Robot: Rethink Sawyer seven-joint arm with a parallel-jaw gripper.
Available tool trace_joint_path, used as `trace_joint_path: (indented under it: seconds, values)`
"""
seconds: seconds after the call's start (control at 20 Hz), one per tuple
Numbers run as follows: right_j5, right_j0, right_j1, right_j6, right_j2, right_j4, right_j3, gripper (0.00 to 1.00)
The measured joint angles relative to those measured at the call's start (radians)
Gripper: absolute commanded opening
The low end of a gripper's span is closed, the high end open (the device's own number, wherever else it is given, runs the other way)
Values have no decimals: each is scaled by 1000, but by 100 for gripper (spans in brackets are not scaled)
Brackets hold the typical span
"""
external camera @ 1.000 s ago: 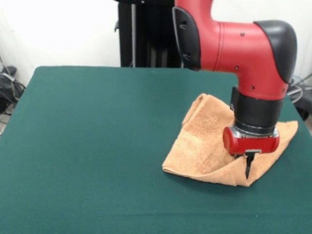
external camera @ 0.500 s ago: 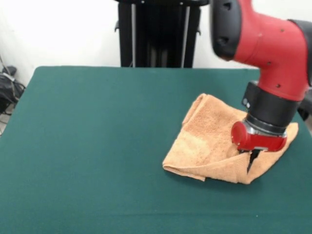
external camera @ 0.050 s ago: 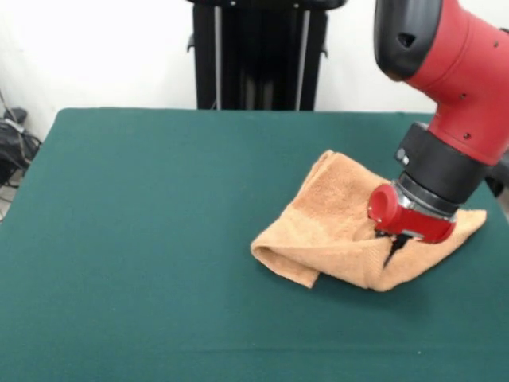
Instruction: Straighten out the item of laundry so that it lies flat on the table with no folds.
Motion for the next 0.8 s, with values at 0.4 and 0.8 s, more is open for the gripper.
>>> trace_joint_path:
  seconds: [0.4, 0.8]
  values:
    - [65, 13, 49, 97, -99, 13, -20, 0]
    - [66, 13, 55, 130, -114, 13, -20, 0]
